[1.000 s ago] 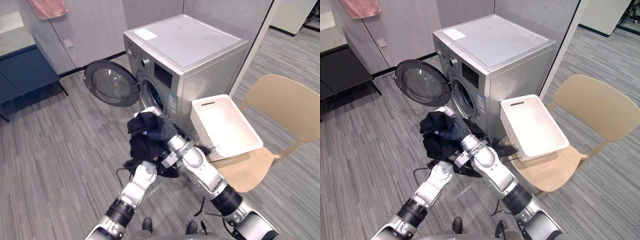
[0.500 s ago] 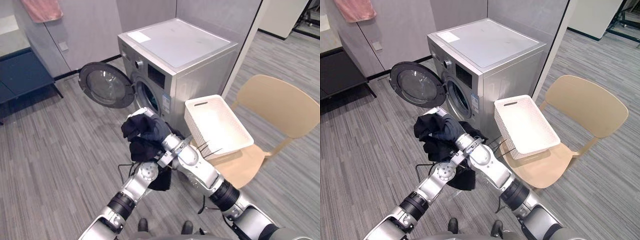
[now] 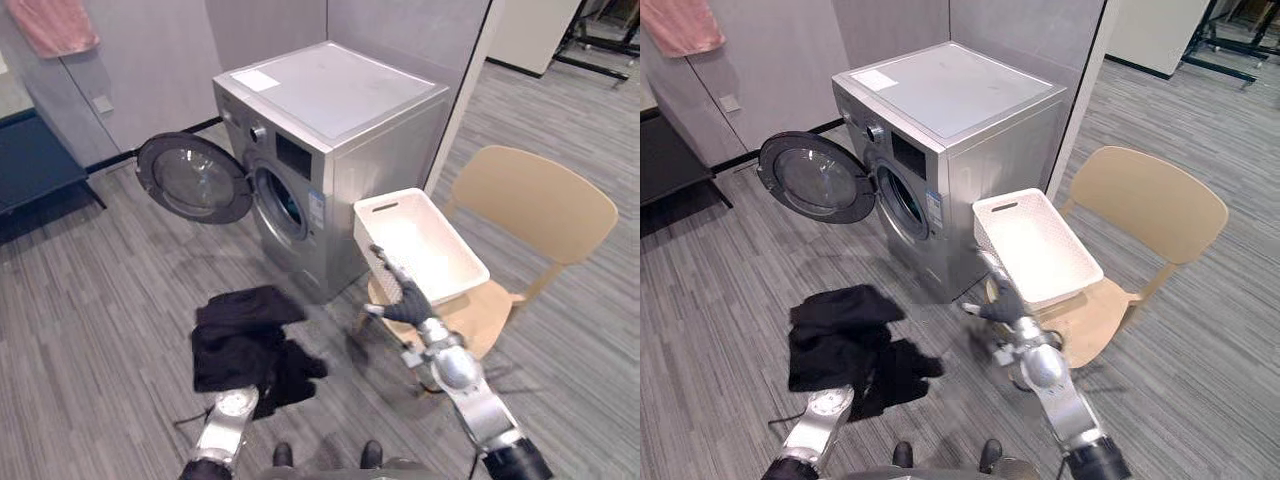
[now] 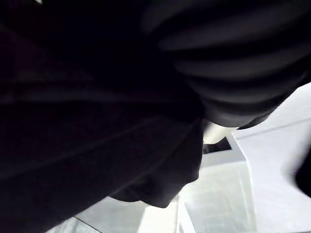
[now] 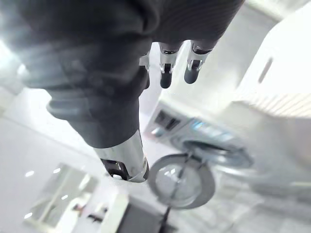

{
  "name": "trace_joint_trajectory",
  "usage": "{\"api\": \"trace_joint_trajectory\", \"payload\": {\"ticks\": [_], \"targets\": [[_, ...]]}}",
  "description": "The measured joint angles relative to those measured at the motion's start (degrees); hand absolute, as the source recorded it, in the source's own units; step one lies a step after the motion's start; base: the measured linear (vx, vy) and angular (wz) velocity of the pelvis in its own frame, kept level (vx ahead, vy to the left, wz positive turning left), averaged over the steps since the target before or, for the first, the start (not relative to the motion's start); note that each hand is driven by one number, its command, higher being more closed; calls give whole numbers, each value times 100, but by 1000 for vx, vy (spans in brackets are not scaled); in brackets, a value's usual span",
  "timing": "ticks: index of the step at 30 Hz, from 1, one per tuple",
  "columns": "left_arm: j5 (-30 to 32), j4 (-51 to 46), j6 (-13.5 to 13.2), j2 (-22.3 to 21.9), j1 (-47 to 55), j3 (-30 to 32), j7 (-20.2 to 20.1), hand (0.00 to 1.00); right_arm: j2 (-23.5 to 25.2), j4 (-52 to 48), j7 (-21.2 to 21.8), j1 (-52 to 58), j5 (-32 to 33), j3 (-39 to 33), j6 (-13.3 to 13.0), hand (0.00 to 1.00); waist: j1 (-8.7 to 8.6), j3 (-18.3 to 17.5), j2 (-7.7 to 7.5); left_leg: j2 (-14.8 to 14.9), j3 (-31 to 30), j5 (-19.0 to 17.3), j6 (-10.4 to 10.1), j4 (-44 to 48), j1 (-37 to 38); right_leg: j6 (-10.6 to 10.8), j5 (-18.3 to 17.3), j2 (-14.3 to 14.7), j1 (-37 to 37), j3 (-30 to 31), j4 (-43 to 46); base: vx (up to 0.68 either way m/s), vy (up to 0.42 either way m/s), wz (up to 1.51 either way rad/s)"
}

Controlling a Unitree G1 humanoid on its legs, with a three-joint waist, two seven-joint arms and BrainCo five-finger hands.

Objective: Pick up the laundry basket with both hands and put the clothes into the washing machine.

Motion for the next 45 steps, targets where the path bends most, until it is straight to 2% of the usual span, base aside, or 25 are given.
{"api": "trace_joint_trajectory", "payload": {"ticks": [2,8,9,11,13,14,16,21,23,24,25,27,28,31,33,34,35,36,38,39,40,41,42,44,45], "targets": [[-151,68,14,7,210,278,-105,100,-47,361,-30,173,-173,-167,2,0,-109,2,0,-1,-31,1,0,6,-35,0,1,-4,2,-37,-15,-26,-21,5],[-432,983,75,-32,190,408,-366,100,-53,2374,75,276,-402,-442,149,0,-108,177,121,-99,-472,-17,40,259,-560,-13,-41,-186,-13,-645,-20,-29,1,44],[-448,1020,84,-47,190,407,-372,100,-46,2606,72,232,-407,-484,153,0,-108,253,144,-121,-472,-69,197,335,-661,-24,-68,-237,-18,-778,8,-56,35,96],[-537,1274,130,-103,159,408,-436,100,80,3392,43,240,-465,-822,302,0,-116,330,169,-118,327,-429,966,417,-886,45,-94,-548,0,-1253,-102,-10,50,115],[-536,1429,145,-178,123,411,-489,100,154,3785,-23,201,-464,-963,416,0,-105,405,175,-7,1036,-421,952,504,-949,89,-113,-717,32,-1543,-84,107,102,114],[-534,1542,171,-226,166,417,-495,100,153,4012,-51,183,-453,-1059,500,0,-109,463,298,113,1365,-291,779,607,-942,213,-186,-790,152,-1792,41,175,125,102],[-537,1707,192,-287,300,629,-491,100,295,4222,-59,131,-385,-1132,573,0,-67,488,332,194,1305,31,411,717,-869,336,-295,-808,311,-1895,155,151,88,50],[-626,2127,266,-272,574,1196,-492,100,902,4295,-209,-133,120,-1214,620,0,40,556,-66,-142,1324,-429,456,1042,-876,728,-491,-1267,396,-1881,370,167,116,13],[-653,2119,307,-294,729,1224,-493,100,933,4289,-234,-102,168,-1284,644,0,49,619,-217,-480,1173,-1013,541,1493,-831,875,-822,-1940,353,-1702,1447,204,163,42],[-653,2114,308,-299,751,1214,-493,100,923,4260,-269,-66,177,-1298,659,0,23,624,-217,-568,1096,-1130,579,1591,-810,814,-814,-2112,249,-1482,1906,222,200,84],[-651,2074,306,-276,783,1198,-487,100,923,4169,-309,38,214,-1321,692,0,-66,681,-241,-730,864,-1362,692,1803,-666,255,-438,-2229,-233,-500,3093,280,214,79],[-649,2034,306,-164,732,1150,-474,100,1015,4165,-303,50,257,-1309,684,0,-142,790,-127,-700,565,-1532,804,1906,-507,517,-776,-1876,-696,373,3890,357,94,78],[-651,2015,304,-95,689,1134,-465,100,1062,4160,-302,67,295,-1253,680,0,-162,834,-251,-705,377,-1663,812,1902,-337,456,-1095,-1435,-944,623,3962,410,5,80],[-654,2013,303,54,550,1007,-455,100,1047,4148,-298,92,348,-1200,651,0,-262,954,-302,-724,0,-1873,771,1758,14,500,-1146,-793,-1514,676,3093,366,-29,80],[-651,2073,291,22,358,959,-482,100,1024,4163,-300,124,360,-1206,647,0,-429,1095,-392,-779,-392,-1928,598,1476,535,490,-285,-536,-1583,605,942,538,-109,111],[-648,2113,289,-1,319,948,-482,100,1013,4166,-299,146,360,-1205,648,0,-427,1108,-404,-787,-463,-1966,527,1388,664,409,164,-480,-1582,608,668,452,-143,83],[-643,2131,286,-41,266,902,-485,100,993,4158,-298,220,359,-1207,641,0,-447,1087,-421,-776,-630,-2027,422,1286,847,198,790,-467,-1492,660,445,619,-209,68],[-627,2178,268,-160,114,793,-497,100,912,4154,-295,183,358,-1254,647,0,-407,1084,-232,-562,-794,-2016,260,1279,938,-168,794,-399,-1540,494,845,847,-289,74],[-585,2169,216,-251,87,739,-521,100,960,4052,-274,121,356,-1382,654,0,-462,1110,-170,-500,-861,-1767,-136,1406,993,-298,211,-516,-1627,293,1552,647,-227,57],[-585,2162,216,-367,102,725,-551,100,1006,3801,-270,257,351,-1399,655,0,-504,1111,-132,-428,-824,-1604,-393,1975,961,-313,-183,-540,-1340,93,1744,466,-175,54],[-584,2158,216,-433,114,728,-587,100,1044,3639,-271,362,341,-1395,642,0,-523,1113,-108,-354,-808,-1495,-466,2605,831,-326,-372,-499,-1055,-22,1747,572,-239,54],[-576,2084,217,-529,154,733,-610,100,1075,3426,-273,470,342,-1327,628,0,-518,1119,-77,-127,-598,-996,-501,3992,390,-396,-577,-341,-582,-126,1581,506,-233,14],[-564,2012,214,-583,210,732,-616,100,1140,3293,-280,490,344,-1254,615,0,-412,1108,-55,181,-341,-675,-435,5119,-120,-482,-678,-127,-214,-58,1315,562,-234,-20],[-528,1965,216,-612,184,733,-617,100,1230,3176,-311,443,361,-1267,611,0,-317,1104,-70,549,28,-1169,9,6389,-935,-575,-736,149,220,173,949,417,-121,-60],[-527,1965,221,-615,168,731,-617,100,1260,3164,-318,451,362,-1278,613,0,-282,1100,-97,566,127,-1282,61,6455,-1105,-578,-738,176,332,245,848,397,-64,-69]]}}
